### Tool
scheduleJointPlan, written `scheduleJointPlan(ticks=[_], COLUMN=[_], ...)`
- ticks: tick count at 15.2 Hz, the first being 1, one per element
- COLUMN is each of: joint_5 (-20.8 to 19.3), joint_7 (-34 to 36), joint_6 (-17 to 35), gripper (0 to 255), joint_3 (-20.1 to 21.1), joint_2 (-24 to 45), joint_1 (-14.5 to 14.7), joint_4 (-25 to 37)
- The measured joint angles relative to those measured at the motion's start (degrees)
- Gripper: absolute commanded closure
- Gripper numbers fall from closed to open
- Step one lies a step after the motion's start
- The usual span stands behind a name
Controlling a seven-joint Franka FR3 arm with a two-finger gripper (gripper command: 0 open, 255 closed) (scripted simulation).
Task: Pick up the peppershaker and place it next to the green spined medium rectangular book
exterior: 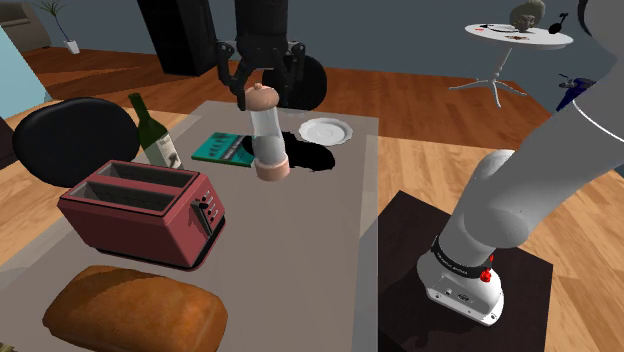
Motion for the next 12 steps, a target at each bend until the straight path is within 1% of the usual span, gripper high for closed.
scheduleJointPlan(ticks=[4,8,12], joint_5=[-2.01,-4.35,-6.72], joint_7=[-2.9,-4.95,-6.9], joint_6=[-0.28,-0.86,-3.48], gripper=[255,255,255], joint_3=[-1.64,-2.6,-3.61], joint_2=[5.74,13.32,21.86], joint_1=[-1.7,-3.05,-4.11], joint_4=[5.3,12.87,23.41])
